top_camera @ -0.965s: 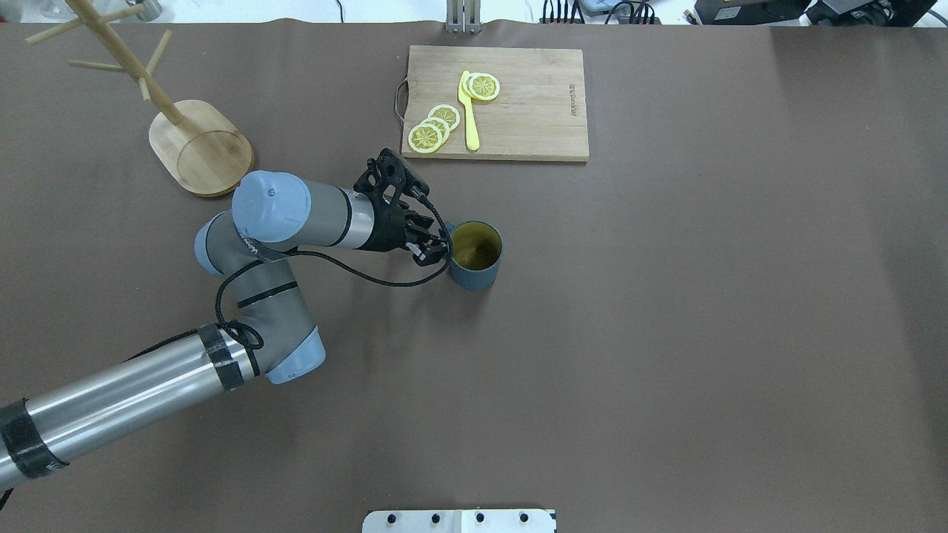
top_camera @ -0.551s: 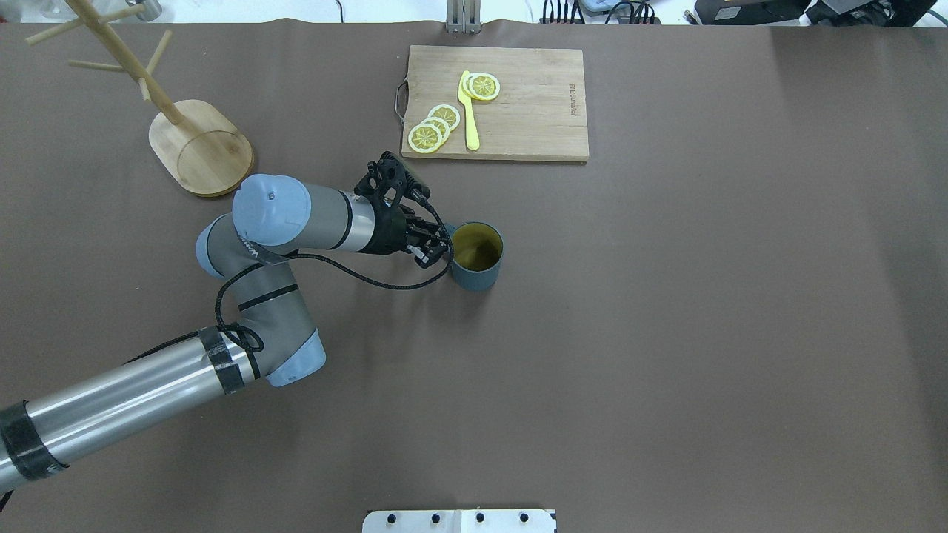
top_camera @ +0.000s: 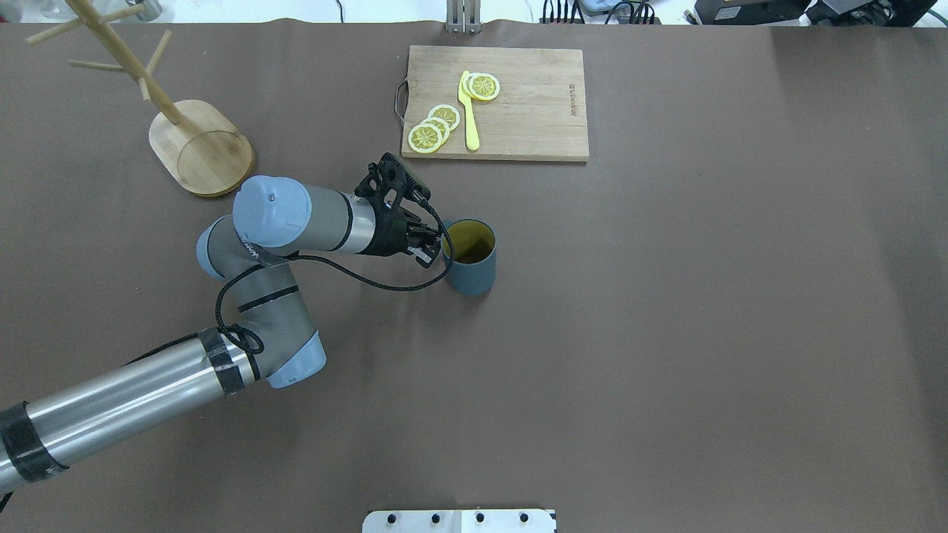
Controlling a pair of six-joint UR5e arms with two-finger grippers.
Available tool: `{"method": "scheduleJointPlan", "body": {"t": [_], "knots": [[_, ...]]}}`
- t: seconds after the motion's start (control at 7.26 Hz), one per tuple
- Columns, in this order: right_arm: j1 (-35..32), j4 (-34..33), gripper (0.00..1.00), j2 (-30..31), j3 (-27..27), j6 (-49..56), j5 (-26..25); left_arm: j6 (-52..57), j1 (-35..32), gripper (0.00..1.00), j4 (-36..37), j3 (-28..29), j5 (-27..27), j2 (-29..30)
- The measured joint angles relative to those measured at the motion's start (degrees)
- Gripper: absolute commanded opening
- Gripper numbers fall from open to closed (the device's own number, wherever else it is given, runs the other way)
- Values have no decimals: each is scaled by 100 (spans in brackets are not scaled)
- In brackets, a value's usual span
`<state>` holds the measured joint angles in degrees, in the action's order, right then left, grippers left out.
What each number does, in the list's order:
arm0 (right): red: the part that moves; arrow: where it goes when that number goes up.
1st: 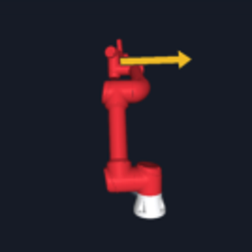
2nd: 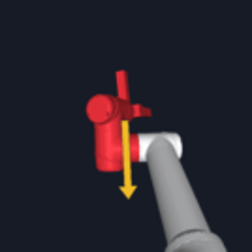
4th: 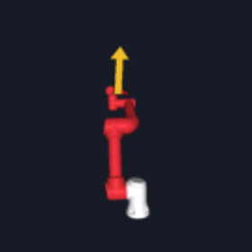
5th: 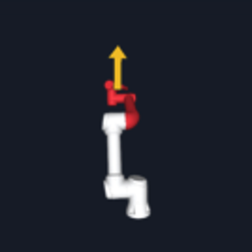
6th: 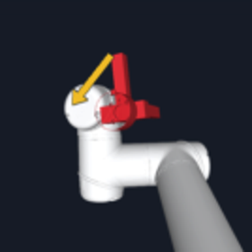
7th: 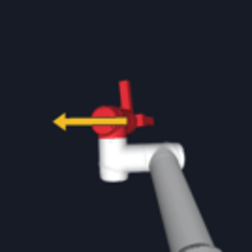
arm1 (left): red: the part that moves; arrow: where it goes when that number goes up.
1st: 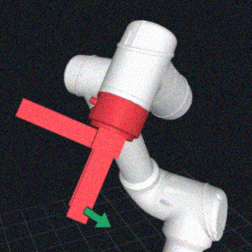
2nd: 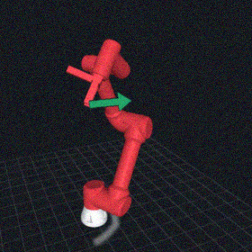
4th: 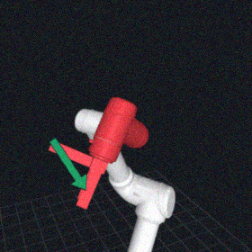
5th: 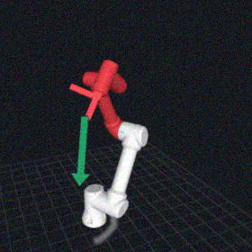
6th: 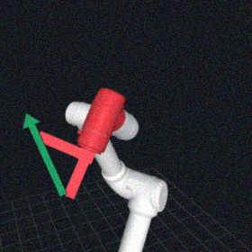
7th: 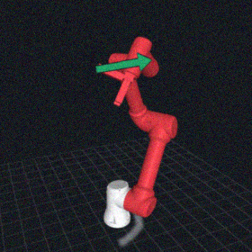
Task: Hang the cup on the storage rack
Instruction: 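Close the left gripper on the blue mug's handle, then lift the mug with the left gripper and carry it toward the wooden rack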
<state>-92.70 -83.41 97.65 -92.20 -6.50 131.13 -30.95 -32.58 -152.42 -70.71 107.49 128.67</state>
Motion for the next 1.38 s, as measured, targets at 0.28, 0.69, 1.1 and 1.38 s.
{"method": "scheduleJointPlan", "body": {"t": [0.28,0.69,1.1,1.38], "knots": [[0,0,100,1,6,3,-2,-30,5,0,-129,-14,0,-36],[-2,18,100,22,18,41,-32,-646,-43,0,-248,-94,-2,-114],[5,181,100,21,54,61,-17,-1963,-175,0,-214,-260,37,-171],[6,198,100,18,36,67,19,-3007,-414,0,-207,-349,446,-279]]}}
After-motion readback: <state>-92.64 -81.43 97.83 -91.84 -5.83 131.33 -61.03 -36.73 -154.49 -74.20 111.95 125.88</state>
